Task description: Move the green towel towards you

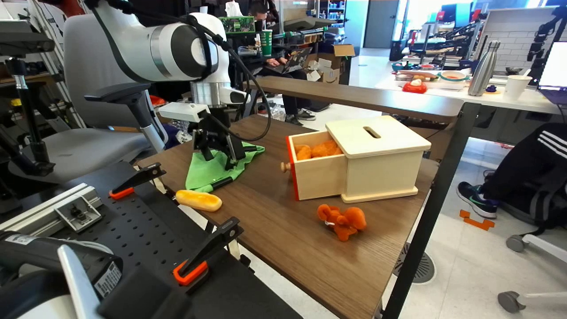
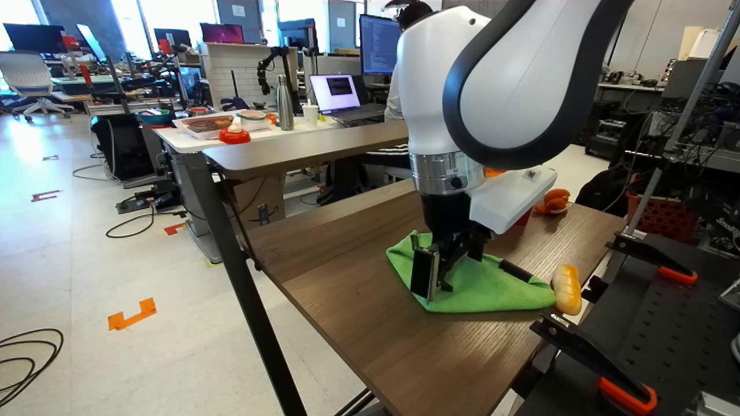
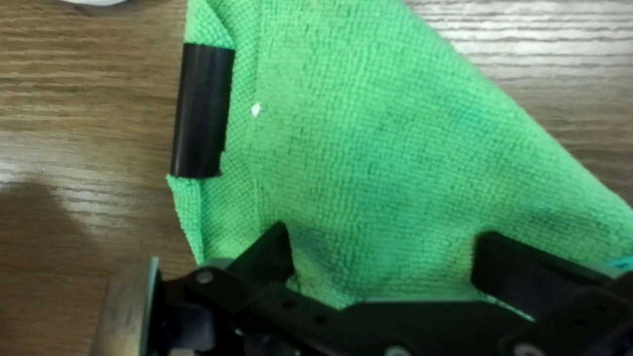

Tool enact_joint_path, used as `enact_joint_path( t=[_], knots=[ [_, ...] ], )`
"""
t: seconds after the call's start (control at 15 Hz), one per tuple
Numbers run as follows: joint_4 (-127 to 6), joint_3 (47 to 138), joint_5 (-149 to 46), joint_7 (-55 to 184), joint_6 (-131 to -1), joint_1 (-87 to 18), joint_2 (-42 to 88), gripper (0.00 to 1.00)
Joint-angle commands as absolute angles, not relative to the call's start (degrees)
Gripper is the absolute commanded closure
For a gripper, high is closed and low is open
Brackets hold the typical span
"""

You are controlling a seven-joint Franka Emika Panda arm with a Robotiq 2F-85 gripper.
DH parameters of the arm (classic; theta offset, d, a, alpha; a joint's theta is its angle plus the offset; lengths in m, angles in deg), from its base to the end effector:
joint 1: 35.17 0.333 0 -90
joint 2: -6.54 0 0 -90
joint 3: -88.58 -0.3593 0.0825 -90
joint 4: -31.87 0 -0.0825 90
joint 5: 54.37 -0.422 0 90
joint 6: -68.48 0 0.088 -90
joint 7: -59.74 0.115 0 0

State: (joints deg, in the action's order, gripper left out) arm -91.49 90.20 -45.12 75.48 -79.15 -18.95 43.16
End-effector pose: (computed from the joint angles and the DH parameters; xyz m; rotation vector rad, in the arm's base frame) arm 0.5454 0.1429 0.0728 2.9806 0.1935 -0.2775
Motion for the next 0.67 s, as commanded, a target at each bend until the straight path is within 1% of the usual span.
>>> enact_joint_path(
  t=[0.0, 0.47, 0.6],
  knots=[
    [-92.3, 91.43, -44.1, 77.14, -78.75, -17.85, 40.9, 0.0],
    [-94.89, 92.46, -41.11, 83.68, -76.43, -13.82, 31.78, 0.0],
    [-95.48, 91.4, -41.03, 84.07, -75.6, -14.18, 29.27, 0.0]
  ],
)
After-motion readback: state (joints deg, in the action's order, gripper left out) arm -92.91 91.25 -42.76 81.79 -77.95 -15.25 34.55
